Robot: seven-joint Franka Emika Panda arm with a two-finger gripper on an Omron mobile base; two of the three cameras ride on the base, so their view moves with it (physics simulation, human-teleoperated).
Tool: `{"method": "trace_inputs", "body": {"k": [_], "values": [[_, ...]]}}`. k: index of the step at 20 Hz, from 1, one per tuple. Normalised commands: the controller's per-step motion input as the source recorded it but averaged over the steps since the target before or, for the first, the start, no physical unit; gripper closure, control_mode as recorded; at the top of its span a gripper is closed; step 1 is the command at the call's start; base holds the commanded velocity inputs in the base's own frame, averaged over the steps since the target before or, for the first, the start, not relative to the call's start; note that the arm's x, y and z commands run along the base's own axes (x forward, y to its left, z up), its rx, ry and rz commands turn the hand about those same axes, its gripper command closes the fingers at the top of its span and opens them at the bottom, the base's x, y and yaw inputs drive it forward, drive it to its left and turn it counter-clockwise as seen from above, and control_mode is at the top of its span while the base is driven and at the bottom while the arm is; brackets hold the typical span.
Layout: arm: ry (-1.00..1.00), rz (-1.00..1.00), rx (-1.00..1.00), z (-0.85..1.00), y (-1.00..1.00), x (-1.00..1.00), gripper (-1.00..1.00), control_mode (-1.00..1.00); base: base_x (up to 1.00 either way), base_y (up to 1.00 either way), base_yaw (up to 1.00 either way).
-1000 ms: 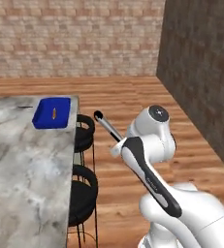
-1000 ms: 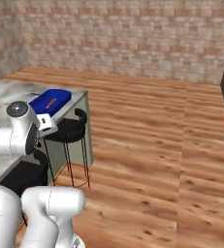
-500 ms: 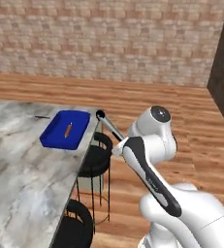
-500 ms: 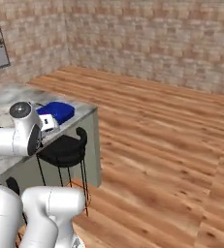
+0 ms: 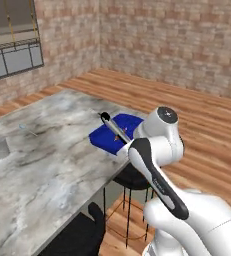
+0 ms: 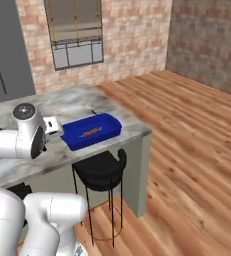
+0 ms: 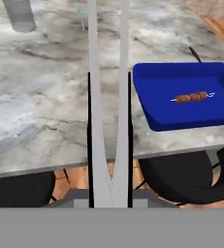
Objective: Take the tongs from the drawer on the left and place them on the dining counter next to the tray containing the kebab skewer.
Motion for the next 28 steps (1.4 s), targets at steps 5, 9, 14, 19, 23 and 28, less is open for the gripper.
{"method": "trace_inputs", "body": {"k": [5, 9, 14, 19, 23, 28], "values": [[0.00, 0.00, 0.00, 0.00, 0.00, 0.00, 1.00, 1.00, 0.26, -0.50, 0.44], [0.00, 0.00, 0.00, 0.00, 0.00, 0.00, 1.00, 1.00, 0.08, -0.08, 0.06], [0.00, 0.00, 0.00, 0.00, 0.00, 0.00, 1.00, 1.00, 0.08, -0.08, 0.00], [0.01, 0.00, -0.01, -0.22, 0.00, 0.59, 1.00, -1.00, 0.09, 0.00, 0.00], [0.14, 0.00, -0.08, -0.44, 0.00, 0.92, 1.00, -1.00, 0.00, 0.00, 0.00], [0.18, -0.02, -0.06, -0.24, 0.00, 0.60, 1.00, -1.00, 0.00, 0.00, 0.00]]}}
